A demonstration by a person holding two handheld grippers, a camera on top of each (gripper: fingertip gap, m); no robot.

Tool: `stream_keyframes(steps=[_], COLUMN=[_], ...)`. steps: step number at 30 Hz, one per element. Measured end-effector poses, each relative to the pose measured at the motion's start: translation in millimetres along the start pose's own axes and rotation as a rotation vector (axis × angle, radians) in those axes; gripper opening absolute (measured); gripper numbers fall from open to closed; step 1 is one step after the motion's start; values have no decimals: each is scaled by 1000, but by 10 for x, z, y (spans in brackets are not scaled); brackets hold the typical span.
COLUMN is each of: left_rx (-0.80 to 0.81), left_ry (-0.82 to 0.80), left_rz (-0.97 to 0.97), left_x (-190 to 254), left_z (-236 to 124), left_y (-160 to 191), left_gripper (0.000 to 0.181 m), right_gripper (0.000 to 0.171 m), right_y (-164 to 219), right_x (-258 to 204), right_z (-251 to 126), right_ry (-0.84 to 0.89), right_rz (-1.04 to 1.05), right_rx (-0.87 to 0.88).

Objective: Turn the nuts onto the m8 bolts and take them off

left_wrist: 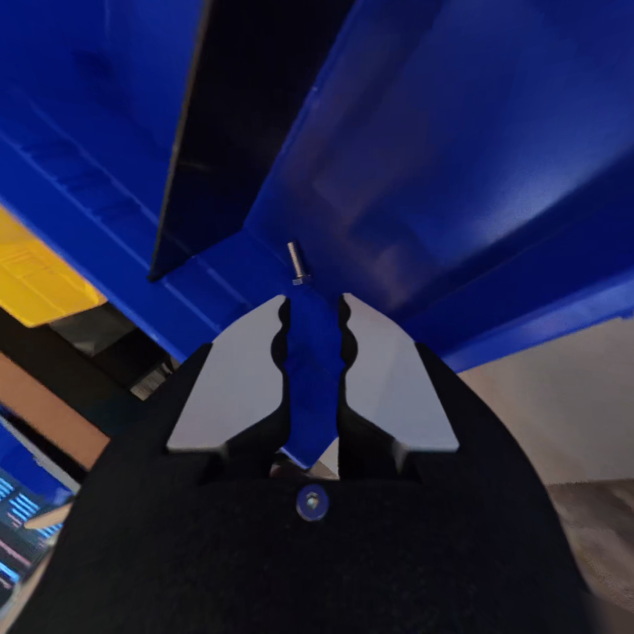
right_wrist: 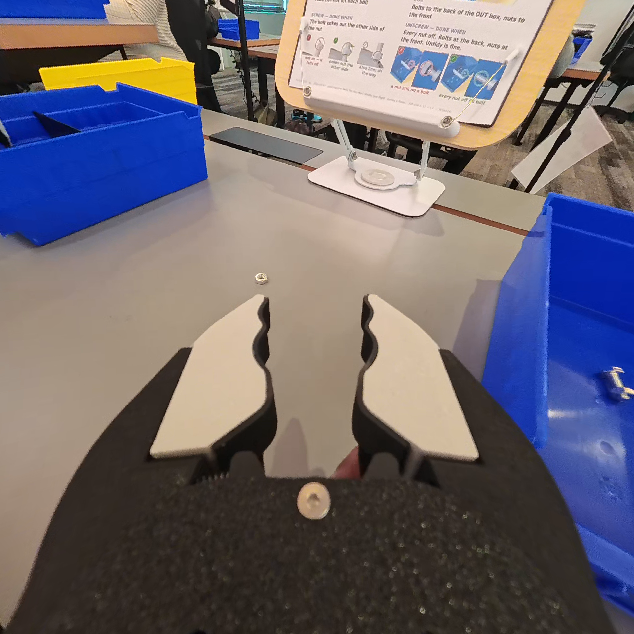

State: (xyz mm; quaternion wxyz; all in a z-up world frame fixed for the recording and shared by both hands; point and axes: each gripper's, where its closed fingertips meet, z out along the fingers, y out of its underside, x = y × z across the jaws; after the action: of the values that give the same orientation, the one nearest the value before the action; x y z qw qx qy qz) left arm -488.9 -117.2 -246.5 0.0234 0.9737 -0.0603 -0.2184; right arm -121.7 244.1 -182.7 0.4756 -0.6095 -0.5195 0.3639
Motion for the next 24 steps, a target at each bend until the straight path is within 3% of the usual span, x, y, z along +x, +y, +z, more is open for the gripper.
stream_keyframes(steps=[4, 17, 22, 24], left_rx=[-101, -276, -299, -300], left_ry=[68, 155, 215, 265], left_rz=[97, 196, 194, 172], left_x=[7, 23, 45, 96], left_z=[164, 424, 434, 423], left_y=[54, 59, 58, 62], left_gripper=[44, 48, 40, 49], right_gripper=[51, 46, 46, 46], right_y=[-2, -54, -36, -37], right_x=[-81, -39, -41, -37], right_z=[17, -65, -63, -68], right_ry=[-22, -9, -18, -17], right_rz=[-8, -37, -46, -49], right_rx=[-2, 14, 11, 11])
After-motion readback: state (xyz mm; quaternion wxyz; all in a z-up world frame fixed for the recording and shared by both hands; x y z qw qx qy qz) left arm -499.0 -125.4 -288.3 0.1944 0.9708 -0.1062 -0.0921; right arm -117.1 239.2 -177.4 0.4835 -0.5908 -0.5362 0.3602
